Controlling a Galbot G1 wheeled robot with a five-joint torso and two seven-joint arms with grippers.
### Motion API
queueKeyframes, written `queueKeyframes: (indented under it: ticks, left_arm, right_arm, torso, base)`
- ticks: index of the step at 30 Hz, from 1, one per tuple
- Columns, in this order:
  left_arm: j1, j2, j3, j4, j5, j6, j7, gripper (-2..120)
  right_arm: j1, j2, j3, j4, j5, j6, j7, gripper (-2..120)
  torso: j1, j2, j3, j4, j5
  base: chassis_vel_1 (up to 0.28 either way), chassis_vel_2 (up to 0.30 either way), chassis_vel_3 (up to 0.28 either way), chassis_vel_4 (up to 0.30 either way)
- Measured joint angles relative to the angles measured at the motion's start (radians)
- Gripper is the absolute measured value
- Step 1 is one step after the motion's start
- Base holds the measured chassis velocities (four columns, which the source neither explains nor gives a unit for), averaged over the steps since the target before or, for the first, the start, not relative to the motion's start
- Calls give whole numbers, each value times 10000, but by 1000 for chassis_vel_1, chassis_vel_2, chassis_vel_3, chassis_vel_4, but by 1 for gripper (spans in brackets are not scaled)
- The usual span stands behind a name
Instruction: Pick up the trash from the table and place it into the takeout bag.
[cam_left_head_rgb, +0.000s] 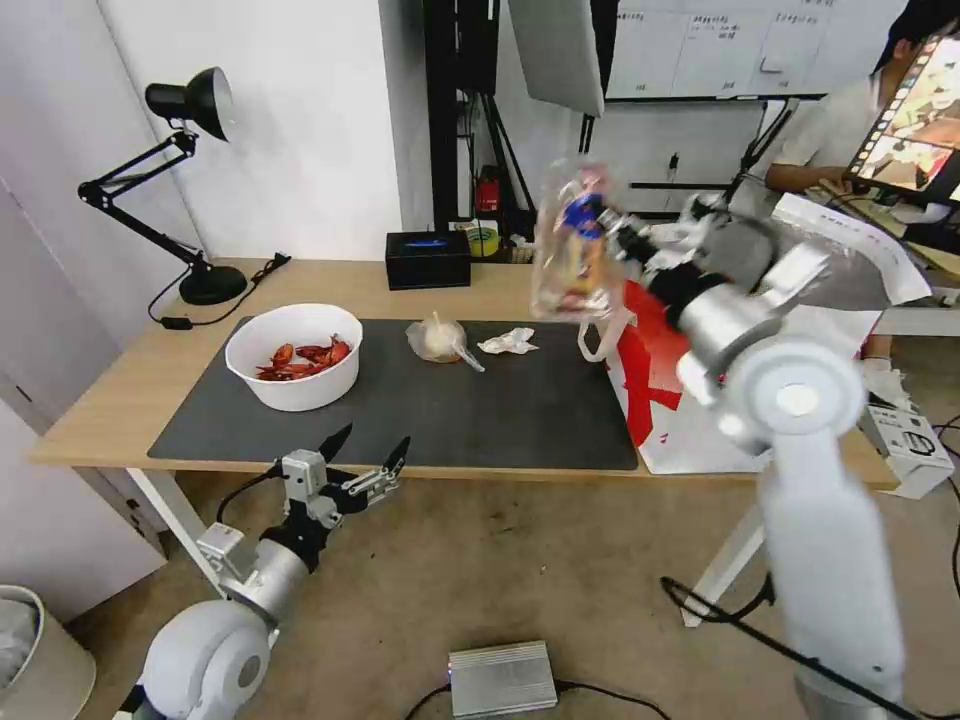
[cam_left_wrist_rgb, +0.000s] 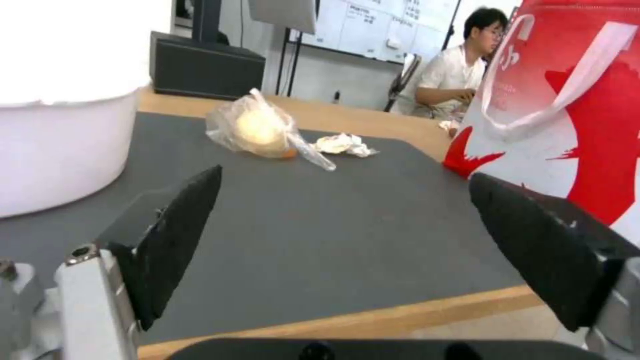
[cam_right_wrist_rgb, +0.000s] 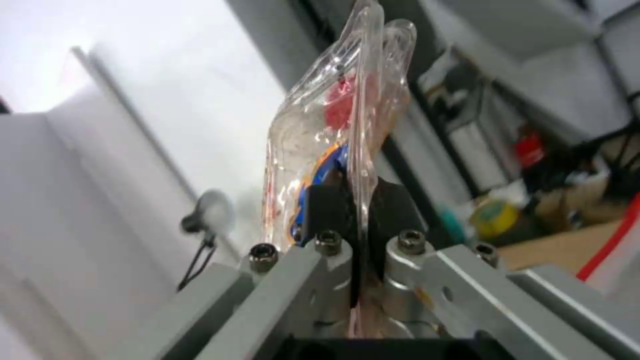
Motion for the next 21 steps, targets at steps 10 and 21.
queueKeyframes:
  ticks: [10,21]
  left_arm:
    - [-1,-133,151,150,102,-145,2,100]
    - [-25,-175,271,237,101,-161,2,100]
  right_arm:
    - [401,-759,570,-589,-812,500,374,1]
    - [475,-1139,892,-1176,-1267,784,343,1]
  torso:
    - [0,0,0,0,0]
    - [0,0,1,1,-2]
  base:
    - [0,0,0,0]
    - [0,0,0,0]
